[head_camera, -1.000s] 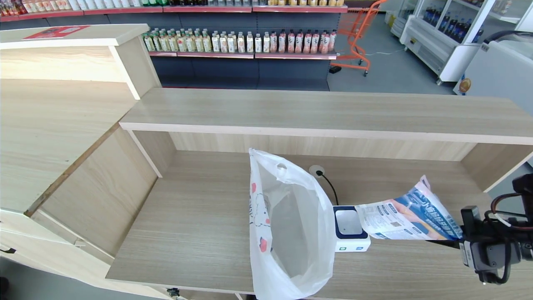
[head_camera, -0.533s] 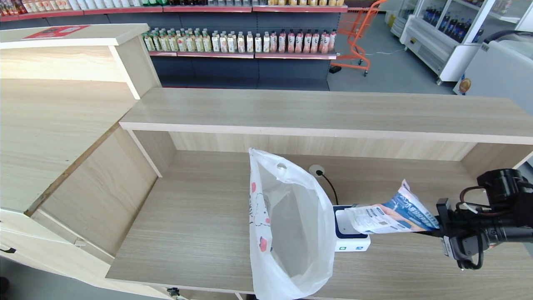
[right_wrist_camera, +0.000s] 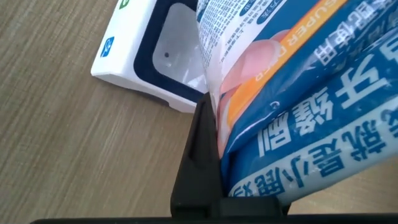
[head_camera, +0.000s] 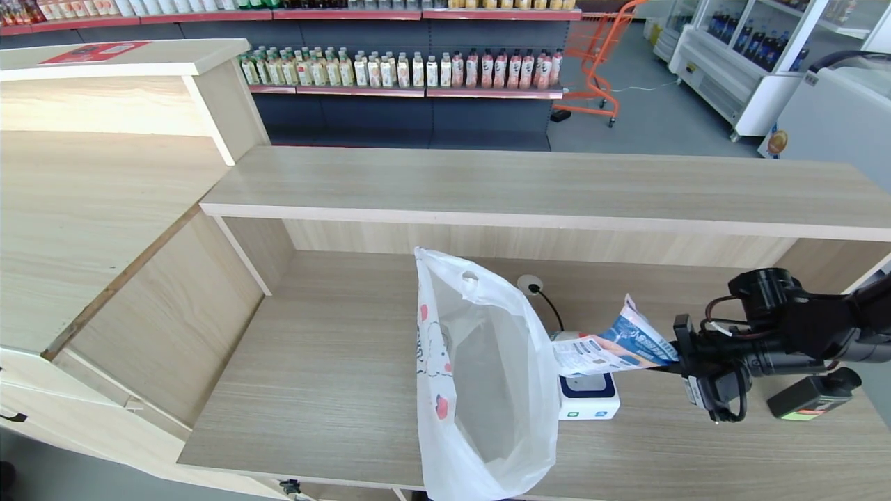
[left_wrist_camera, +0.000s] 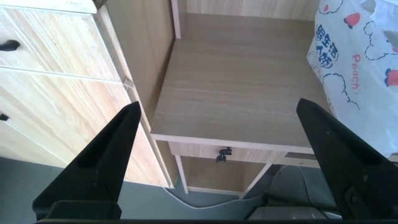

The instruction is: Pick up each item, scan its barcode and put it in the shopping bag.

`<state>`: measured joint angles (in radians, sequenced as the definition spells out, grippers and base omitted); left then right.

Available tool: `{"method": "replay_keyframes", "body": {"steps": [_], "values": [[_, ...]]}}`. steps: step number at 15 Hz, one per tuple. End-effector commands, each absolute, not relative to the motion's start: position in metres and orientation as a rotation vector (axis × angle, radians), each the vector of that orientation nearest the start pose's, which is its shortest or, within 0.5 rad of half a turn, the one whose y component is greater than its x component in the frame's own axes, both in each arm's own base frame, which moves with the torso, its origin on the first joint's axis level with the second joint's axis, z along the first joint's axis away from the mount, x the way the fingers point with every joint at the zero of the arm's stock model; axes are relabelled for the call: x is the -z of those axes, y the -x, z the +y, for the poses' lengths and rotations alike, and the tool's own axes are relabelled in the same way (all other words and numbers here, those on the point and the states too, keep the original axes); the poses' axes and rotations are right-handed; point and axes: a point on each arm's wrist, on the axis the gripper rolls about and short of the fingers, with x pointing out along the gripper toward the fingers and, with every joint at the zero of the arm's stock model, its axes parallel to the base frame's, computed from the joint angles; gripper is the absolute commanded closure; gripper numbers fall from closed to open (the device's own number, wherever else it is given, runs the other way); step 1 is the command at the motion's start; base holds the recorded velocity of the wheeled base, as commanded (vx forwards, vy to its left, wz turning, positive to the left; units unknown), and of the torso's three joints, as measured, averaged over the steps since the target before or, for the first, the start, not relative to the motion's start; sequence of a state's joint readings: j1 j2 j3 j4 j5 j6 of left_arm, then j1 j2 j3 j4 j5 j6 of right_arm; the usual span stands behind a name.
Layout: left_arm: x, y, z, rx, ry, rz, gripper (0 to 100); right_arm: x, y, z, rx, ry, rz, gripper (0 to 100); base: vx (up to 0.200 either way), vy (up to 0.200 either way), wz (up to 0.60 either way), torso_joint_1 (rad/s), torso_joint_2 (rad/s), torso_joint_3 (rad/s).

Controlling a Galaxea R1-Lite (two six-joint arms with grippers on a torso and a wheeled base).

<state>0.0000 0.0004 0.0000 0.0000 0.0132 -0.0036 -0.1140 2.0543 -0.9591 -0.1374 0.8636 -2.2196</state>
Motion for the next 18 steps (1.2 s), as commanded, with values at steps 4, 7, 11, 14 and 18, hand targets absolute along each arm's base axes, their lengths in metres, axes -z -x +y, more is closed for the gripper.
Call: {"method": "replay_keyframes", "body": {"steps": [4, 7, 11, 14, 18], "values": [[-0.075, 0.023, 0.0, -0.014, 0.005, 0.0, 0, -0.063, -0.36, 0.006, -1.246, 1.54, -0.348, 100, 0.0, 0.0, 0.0, 0.0, 0.0, 0.0], [-0.075, 0.023, 0.0, -0.014, 0.003, 0.0, 0, -0.064, -0.362, 0.004, -1.225, 1.554, -0.364, 100, 0.0, 0.0, 0.0, 0.0, 0.0, 0.0], [-0.075, 0.023, 0.0, -0.014, 0.003, 0.0, 0, -0.072, -0.353, -0.01, -1.187, 1.566, -0.34, 100, 0.0, 0.0, 0.0, 0.0, 0.0, 0.0], [-0.075, 0.023, 0.0, -0.014, 0.005, 0.0, 0, -0.07, -0.348, -0.017, -1.181, 1.561, -0.331, 100, 0.0, 0.0, 0.0, 0.0, 0.0, 0.0], [-0.075, 0.023, 0.0, -0.014, 0.005, 0.0, 0, -0.071, -0.348, -0.018, -1.18, 1.573, -0.343, 100, 0.0, 0.0, 0.0, 0.0, 0.0, 0.0]]}}
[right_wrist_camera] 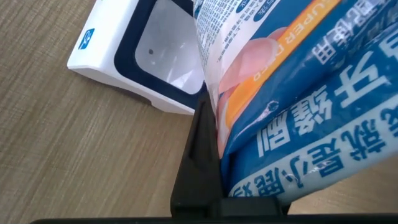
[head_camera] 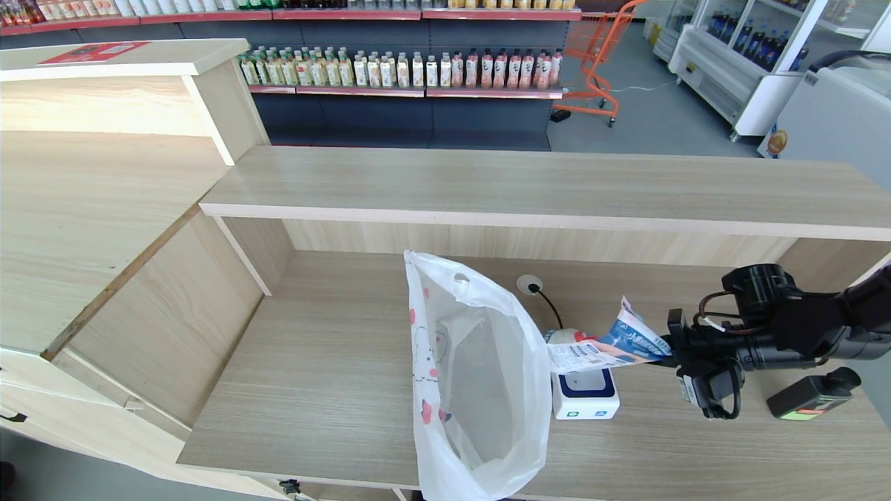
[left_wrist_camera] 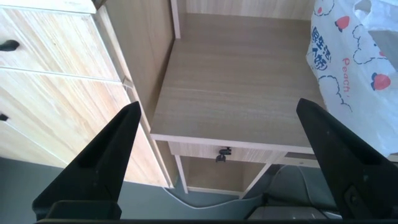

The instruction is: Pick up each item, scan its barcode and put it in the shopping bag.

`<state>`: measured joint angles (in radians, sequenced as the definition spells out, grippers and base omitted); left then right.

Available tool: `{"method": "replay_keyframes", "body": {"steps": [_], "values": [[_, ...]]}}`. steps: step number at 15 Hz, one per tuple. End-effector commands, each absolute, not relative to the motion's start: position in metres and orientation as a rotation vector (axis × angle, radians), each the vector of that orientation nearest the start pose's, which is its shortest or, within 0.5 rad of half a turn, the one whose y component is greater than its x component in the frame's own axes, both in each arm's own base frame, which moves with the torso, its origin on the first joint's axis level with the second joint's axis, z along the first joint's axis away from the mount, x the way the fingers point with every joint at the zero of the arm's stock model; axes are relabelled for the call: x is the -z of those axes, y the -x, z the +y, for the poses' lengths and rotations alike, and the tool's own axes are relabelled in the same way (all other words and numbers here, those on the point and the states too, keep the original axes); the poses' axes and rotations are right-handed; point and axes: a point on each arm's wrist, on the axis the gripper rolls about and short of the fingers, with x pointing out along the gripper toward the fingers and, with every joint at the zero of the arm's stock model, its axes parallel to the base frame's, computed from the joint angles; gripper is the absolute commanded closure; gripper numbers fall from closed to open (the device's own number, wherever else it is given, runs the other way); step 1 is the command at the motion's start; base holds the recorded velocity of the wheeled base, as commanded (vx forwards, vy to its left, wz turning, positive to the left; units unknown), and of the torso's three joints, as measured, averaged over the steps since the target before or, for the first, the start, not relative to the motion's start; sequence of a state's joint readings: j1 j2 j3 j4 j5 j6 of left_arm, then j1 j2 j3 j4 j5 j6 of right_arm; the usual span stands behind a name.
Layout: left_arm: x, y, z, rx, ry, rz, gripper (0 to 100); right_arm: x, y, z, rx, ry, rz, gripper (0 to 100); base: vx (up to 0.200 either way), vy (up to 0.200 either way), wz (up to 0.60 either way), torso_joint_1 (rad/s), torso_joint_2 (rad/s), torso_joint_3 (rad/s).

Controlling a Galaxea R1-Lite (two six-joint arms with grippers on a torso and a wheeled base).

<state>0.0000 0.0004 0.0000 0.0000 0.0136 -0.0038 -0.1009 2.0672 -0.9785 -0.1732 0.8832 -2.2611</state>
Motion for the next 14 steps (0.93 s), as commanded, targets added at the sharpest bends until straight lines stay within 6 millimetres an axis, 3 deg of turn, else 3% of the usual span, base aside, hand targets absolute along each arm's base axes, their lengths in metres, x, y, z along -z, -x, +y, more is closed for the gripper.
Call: {"method": "replay_keyframes", "body": {"steps": [1, 7, 10, 12, 14], "values": [[-0.075, 0.023, 0.0, -0.014, 0.005, 0.0, 0, -0.071, -0.348, -0.018, -1.179, 1.574, -0.344, 100, 0.0, 0.0, 0.0, 0.0, 0.0, 0.0], [-0.075, 0.023, 0.0, -0.014, 0.005, 0.0, 0, -0.073, -0.351, -0.018, -1.166, 1.585, -0.356, 100, 0.0, 0.0, 0.0, 0.0, 0.0, 0.0], [-0.075, 0.023, 0.0, -0.012, 0.003, 0.0, 0, -0.111, -0.318, -0.043, -1.054, 1.37, -0.175, 100, 0.0, 0.0, 0.0, 0.0, 0.0, 0.0], [-0.075, 0.023, 0.0, -0.014, 0.005, 0.0, 0, -0.154, -0.29, -0.061, -0.917, 1.106, -0.072, 100, 0.0, 0.0, 0.0, 0.0, 0.0, 0.0], [-0.075, 0.023, 0.0, -0.014, 0.005, 0.0, 0, -0.183, -0.257, -0.055, -0.9, 0.753, -0.016, 100, 0.0, 0.0, 0.0, 0.0, 0.0, 0.0]]}}
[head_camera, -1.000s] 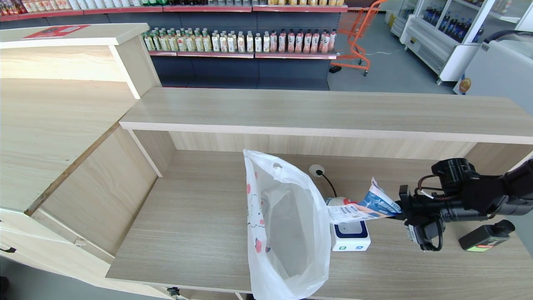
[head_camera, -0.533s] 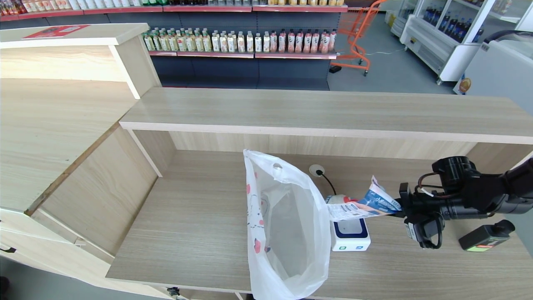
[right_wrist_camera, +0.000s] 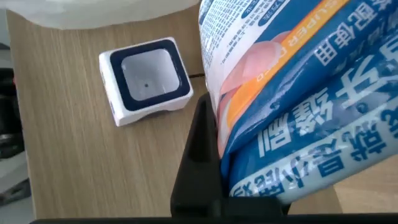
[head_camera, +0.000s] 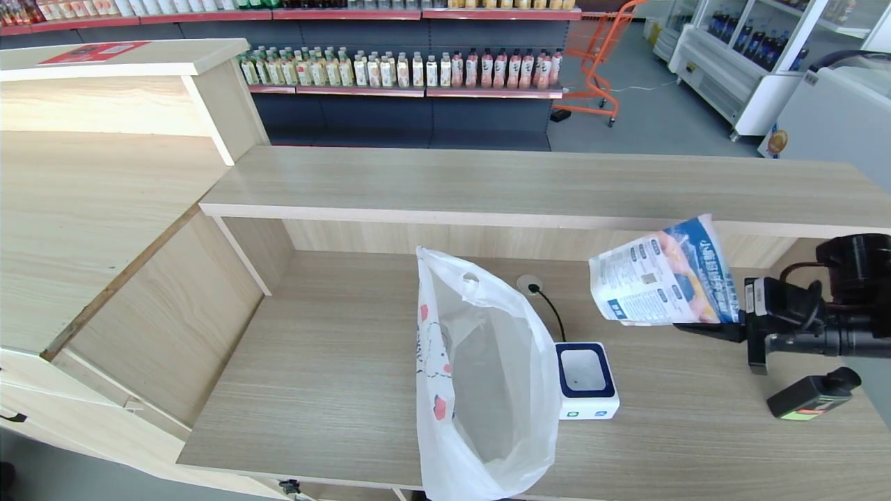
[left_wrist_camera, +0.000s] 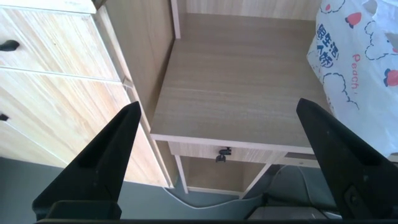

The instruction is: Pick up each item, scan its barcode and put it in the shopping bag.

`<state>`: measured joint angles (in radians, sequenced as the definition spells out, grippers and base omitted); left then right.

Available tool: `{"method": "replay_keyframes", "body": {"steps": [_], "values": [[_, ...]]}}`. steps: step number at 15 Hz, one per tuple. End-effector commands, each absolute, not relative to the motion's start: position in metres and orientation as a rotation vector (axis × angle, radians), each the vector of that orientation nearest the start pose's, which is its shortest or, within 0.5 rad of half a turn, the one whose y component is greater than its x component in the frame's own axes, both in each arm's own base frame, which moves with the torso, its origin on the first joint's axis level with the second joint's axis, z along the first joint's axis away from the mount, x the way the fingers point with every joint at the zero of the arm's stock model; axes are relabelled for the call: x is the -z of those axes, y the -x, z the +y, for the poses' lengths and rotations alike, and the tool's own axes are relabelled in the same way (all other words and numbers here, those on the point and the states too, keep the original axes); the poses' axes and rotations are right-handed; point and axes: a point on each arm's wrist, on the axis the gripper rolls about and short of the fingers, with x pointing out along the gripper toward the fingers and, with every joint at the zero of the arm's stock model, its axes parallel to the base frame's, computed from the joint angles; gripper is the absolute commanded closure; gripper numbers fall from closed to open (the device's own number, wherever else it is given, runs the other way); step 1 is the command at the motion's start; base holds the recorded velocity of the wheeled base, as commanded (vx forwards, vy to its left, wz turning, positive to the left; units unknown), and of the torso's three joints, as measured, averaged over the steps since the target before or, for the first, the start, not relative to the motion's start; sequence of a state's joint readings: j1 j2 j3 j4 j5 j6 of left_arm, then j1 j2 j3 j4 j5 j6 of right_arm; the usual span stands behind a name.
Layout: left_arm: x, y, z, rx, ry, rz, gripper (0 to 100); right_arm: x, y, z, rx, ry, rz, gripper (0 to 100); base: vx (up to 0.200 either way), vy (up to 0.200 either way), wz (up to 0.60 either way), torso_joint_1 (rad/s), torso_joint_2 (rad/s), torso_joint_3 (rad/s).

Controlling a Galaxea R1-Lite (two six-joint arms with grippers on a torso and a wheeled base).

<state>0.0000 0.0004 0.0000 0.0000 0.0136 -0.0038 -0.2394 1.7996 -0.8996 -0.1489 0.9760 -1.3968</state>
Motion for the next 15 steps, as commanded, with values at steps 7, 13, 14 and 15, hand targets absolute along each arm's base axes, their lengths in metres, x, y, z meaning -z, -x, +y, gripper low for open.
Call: {"method": "replay_keyframes", "body": {"steps": [7, 13, 14, 15], "values": [[-0.076, 0.023, 0.0, -0.014, 0.005, -0.002, 0, -0.223, -0.157, 0.031, -1.061, -0.034, 0.268, 100, 0.0, 0.0, 0.0, 0.0, 0.0, 0.0], [-0.075, 0.023, 0.0, -0.014, 0.003, 0.0, 0, -0.205, -0.162, 0.054, -1.034, -0.262, 0.558, 100, 0.0, 0.0, 0.0, 0.0, 0.0, 0.0], [-0.075, 0.023, 0.0, -0.014, 0.003, 0.0, 0, -0.202, -0.166, 0.055, -1.031, -0.269, 0.579, 100, 0.0, 0.0, 0.0, 0.0, 0.0, 0.0], [-0.075, 0.023, 0.0, -0.014, 0.0, 0.0, 0, -0.198, -0.17, 0.056, -1.027, -0.276, 0.604, 100, 0.0, 0.0, 0.0, 0.0, 0.0, 0.0]]}}
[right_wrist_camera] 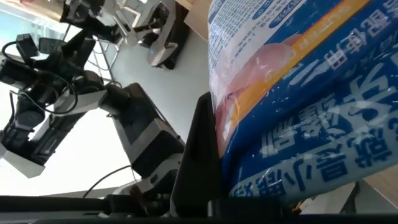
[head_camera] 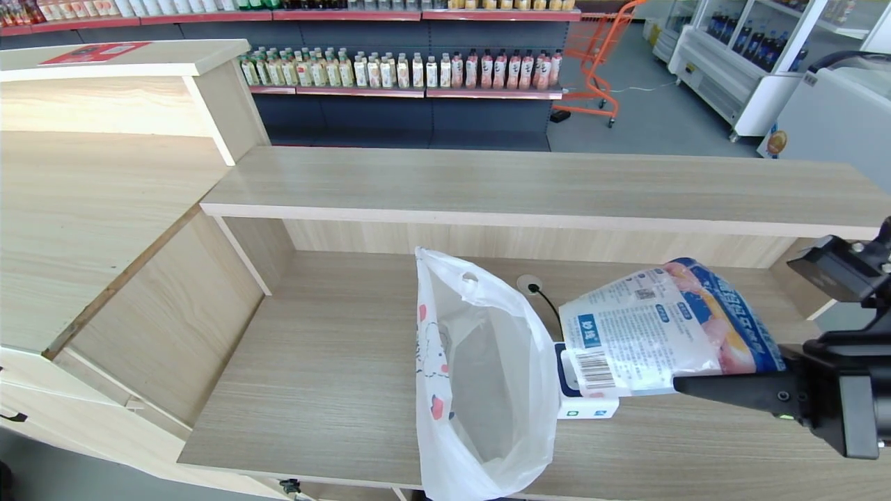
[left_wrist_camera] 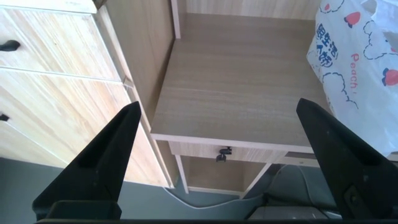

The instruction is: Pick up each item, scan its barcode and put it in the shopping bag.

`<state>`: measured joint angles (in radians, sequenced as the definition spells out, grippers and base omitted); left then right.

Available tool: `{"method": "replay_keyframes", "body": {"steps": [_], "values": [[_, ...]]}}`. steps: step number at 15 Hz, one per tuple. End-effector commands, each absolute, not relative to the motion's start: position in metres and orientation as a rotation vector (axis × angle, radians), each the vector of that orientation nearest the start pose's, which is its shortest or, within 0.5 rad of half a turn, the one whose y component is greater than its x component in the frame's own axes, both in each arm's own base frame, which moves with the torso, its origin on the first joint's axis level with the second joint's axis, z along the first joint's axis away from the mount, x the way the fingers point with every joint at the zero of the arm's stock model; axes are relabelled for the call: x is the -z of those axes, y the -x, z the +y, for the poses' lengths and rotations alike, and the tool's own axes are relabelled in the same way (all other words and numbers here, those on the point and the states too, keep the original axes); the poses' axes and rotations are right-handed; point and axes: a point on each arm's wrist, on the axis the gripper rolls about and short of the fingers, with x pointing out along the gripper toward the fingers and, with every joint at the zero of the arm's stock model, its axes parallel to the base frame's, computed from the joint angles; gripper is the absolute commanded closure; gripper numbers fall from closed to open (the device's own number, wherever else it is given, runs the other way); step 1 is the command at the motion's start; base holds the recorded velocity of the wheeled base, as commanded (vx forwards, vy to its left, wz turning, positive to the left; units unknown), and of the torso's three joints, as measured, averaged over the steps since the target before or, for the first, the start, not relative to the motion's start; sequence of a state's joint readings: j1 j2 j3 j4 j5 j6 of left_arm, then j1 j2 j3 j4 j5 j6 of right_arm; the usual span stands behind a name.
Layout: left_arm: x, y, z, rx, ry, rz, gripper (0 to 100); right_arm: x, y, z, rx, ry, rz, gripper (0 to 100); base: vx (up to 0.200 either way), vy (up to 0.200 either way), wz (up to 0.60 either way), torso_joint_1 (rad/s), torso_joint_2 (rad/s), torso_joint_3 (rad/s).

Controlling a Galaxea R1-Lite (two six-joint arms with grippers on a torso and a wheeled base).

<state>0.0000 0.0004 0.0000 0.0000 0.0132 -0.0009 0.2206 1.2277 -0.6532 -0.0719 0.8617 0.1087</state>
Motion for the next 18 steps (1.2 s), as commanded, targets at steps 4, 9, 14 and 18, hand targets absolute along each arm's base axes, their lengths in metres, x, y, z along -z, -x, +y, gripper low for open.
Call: {"method": "replay_keyframes", "body": {"steps": [4, 9, 14, 18], "values": [[-0.075, 0.023, 0.0, -0.014, 0.0, 0.0, 0, -0.185, -0.181, 0.067, -1.057, -0.286, 0.682, 100, 0.0, 0.0, 0.0, 0.0, 0.0, 0.0], [-0.076, 0.023, 0.0, -0.014, 0.005, -0.002, 0, -0.174, -0.179, 0.08, -1.11, -0.277, 0.75, 100, 0.0, 0.08, 0.0, 0.001, 0.0, 0.002], [-0.075, 0.023, 0.0, -0.014, 0.005, 0.0, 0, -0.158, -0.179, 0.08, -1.061, -0.279, 0.817, 100, 0.0, 0.0, 0.0, 0.0, 0.0, 0.0], [-0.075, 0.023, 0.0, -0.014, 0.005, 0.0, 0, -0.134, -0.206, 0.094, -1.04, -0.2, 0.874, 100, 0.0, 0.0, 0.0, 0.0, 0.0, 0.0]]}}
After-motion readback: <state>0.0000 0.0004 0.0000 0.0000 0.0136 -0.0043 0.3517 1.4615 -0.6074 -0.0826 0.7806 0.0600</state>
